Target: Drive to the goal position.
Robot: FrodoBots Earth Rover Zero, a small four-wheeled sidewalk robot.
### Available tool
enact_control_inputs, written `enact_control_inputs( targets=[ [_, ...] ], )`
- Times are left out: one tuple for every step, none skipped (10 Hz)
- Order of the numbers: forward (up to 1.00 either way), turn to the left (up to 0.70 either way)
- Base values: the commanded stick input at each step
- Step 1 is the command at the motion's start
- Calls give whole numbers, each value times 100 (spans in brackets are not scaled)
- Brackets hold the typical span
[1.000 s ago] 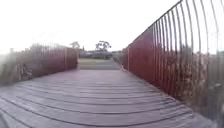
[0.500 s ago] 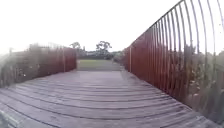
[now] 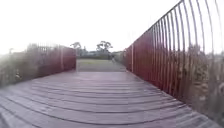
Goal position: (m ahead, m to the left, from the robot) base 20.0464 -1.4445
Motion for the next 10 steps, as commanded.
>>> enact_control_inputs(
  targets=[
    [70, 0],
    [70, 0],
    [70, 0],
    [70, 0],
    [70, 0],
    [70, 0],
    [70, 0],
    [70, -5],
    [70, -11],
    [70, -14]
  ],
)
